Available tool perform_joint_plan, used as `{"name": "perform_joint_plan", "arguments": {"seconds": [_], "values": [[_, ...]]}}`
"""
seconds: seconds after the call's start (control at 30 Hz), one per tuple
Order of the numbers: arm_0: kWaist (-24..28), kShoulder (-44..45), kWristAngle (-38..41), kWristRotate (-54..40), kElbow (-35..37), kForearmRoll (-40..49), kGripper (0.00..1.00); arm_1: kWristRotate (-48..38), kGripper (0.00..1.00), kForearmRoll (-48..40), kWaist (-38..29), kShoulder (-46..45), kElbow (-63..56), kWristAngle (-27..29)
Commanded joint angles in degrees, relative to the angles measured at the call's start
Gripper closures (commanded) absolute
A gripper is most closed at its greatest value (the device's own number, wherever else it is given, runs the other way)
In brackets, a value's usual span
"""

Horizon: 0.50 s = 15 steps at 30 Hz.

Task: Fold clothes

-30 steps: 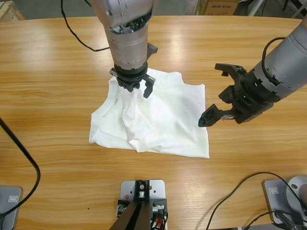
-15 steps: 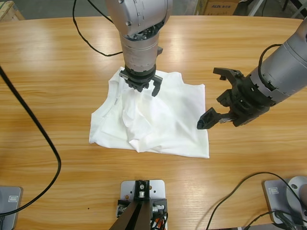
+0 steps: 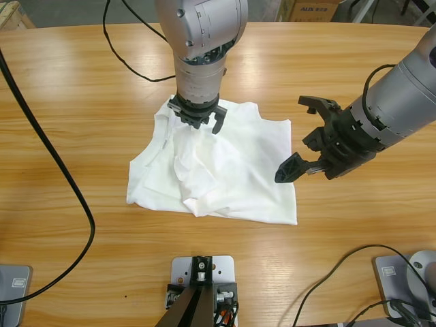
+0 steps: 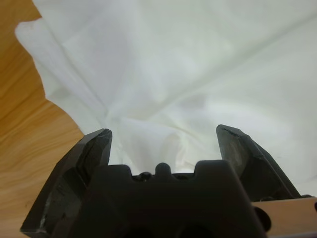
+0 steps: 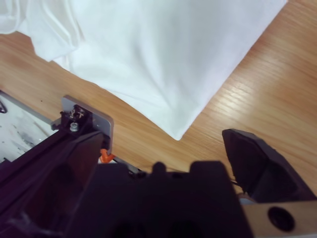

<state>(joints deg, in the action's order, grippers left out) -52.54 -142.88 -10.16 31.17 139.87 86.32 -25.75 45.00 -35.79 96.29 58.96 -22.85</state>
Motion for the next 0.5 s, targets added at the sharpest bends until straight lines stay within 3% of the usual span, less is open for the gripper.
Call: {"name": "perform_joint_plan", "arguments": {"seconds": [0.03, 0.33, 0.43, 0.5], "values": [[0.69, -0.91, -0.87, 2.77, -4.92, 8.86, 0.184, 0.86, 0.0, -0.88, 0.37, 0.53, -2.08, -1.09], [0.67, 0.83, -0.74, 4.48, -8.21, 8.79, 0.211, 0.86, 0.0, -0.88, 0.37, 0.36, -2.13, -1.14], [0.69, 0.76, -0.74, 4.46, -8.21, 8.78, 0.399, 0.86, 0.0, -0.88, 0.37, 0.27, -2.18, -1.14], [0.67, 0.67, -0.83, 4.42, -8.21, 8.78, 0.647, 0.82, 0.0, -0.88, 0.37, 0.3, -2.18, -1.14]]}}
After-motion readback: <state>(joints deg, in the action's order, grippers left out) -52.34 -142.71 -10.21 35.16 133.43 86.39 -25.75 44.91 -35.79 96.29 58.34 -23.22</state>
